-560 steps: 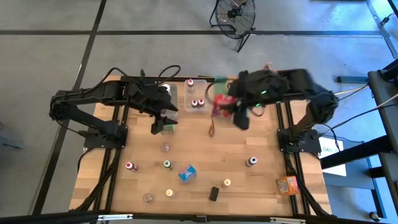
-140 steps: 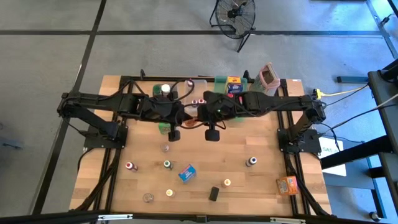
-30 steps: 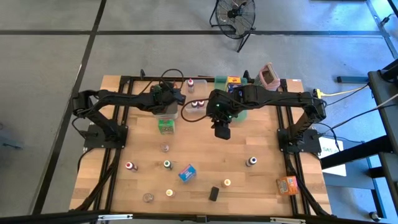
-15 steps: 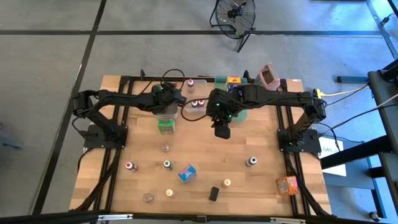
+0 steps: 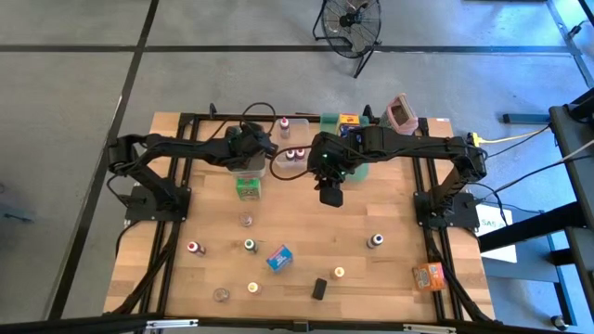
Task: Pick & Place Kitchen Items
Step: Put the brown seasoning pack into the gray bin, then put the red food coloring bottle into the transparent bin
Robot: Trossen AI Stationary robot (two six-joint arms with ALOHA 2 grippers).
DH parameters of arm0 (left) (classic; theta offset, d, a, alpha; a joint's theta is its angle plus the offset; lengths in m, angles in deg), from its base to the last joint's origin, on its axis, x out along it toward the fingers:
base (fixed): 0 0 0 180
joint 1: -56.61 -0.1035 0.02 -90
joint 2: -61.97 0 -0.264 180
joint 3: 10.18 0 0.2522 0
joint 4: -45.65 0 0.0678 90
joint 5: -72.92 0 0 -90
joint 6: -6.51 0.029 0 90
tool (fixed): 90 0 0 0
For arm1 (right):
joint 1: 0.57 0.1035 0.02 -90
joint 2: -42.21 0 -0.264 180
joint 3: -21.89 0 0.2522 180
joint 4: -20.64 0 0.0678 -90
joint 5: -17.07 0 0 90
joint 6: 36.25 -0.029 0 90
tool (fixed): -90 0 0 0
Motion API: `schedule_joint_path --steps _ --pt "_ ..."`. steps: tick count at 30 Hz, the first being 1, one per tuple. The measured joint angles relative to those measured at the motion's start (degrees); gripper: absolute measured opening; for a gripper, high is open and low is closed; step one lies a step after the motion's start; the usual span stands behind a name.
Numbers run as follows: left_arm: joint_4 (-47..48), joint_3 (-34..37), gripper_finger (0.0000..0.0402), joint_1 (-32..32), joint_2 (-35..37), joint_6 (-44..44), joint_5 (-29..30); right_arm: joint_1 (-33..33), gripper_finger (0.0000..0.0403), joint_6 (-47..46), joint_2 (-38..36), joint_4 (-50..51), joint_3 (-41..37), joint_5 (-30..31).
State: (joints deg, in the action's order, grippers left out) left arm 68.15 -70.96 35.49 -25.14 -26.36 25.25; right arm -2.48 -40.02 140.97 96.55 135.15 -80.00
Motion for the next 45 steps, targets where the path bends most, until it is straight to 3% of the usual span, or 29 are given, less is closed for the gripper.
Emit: schedule_joint_path --steps 7,16,21,29,32,35,45 --pt "-0.4 0.0 0.0104 0.1 4.8 3.8 1.3 0.0 0.0144 -0.3 0.0 0.0 0.0 0.0" --pt "-0.3 -0.1 0.0102 2.5 20.8 13.7 0.0 0.0 0.0144 -0.3 0.0 -0.3 0.0 0.0" --pt "0.8 -0.1 0.0102 6.1 29.9 19.9 -10.9 0.1 0.0144 -0.3 0.0 -0.8 0.0 0.0" --pt "8.0 -0.1 0.0102 11.6 39.0 20.2 -29.4 0.7 0.0145 -0.7 0.0 -2.4 0.0 -0.7" --pt "13.4 -0.1 0.0102 14.4 40.5 17.8 -35.4 1.6 0.0144 -0.9 0.0 -2.7 0.0 -0.7" --pt "17.8 -0.1 0.0102 18.2 41.3 12.2 -37.5 2.7 0.0145 -1.5 0.0 -2.7 0.0 -0.7" --pt "22.7 -0.1 0.0102 32.0 40.6 -6.0 -32.5 6.7 0.0145 -5.0 0.0 -3.6 -1.7 -0.5"
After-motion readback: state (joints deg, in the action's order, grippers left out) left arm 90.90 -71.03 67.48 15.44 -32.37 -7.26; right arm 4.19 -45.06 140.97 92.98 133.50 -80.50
